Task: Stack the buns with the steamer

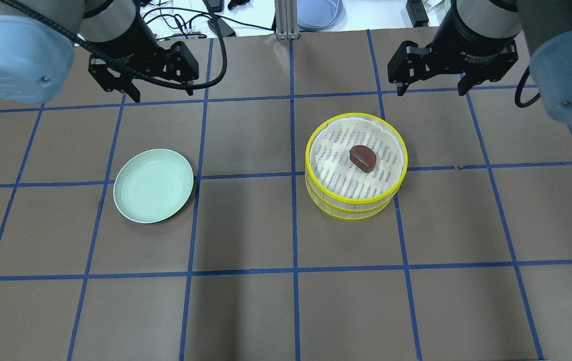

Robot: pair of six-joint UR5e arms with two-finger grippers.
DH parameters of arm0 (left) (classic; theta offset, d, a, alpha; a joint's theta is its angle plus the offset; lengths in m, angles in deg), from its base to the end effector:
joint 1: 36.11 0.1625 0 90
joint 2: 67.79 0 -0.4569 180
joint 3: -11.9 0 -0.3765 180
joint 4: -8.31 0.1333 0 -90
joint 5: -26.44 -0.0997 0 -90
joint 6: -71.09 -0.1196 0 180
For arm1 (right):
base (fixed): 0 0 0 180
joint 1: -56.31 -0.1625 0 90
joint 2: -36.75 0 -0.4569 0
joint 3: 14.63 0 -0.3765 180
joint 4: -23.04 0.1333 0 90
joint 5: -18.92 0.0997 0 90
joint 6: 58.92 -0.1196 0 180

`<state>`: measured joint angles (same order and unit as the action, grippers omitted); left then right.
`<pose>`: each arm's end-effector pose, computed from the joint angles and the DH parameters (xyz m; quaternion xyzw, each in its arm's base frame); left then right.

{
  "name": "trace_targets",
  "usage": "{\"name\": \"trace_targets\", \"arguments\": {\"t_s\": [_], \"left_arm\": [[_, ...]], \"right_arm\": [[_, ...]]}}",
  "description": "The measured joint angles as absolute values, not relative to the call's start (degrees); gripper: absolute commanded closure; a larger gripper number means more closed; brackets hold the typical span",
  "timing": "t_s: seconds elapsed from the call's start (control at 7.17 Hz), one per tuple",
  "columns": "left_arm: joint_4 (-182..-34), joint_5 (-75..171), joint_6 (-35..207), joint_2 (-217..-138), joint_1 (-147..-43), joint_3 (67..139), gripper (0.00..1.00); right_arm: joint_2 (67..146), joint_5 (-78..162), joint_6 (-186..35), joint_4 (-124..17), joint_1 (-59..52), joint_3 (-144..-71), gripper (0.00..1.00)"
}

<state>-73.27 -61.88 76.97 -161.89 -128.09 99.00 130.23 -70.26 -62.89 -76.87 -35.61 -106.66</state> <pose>-0.1548 -0.5180 0.5043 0.0330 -0.9974 0.0618 0.0189 0.1507 -0.4652 0.5305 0.0171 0.9949 -0.0985 0.0122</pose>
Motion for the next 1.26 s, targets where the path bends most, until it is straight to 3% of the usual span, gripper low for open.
{"name": "trace_targets", "arguments": {"t_s": [1.26], "left_arm": [[-74.84, -61.81, 74.87, -159.99, -126.78, 99.41, 0.0]], "right_arm": [[129.83, -70.16, -62.84, -76.8, -35.71, -106.57, 0.0]]}}
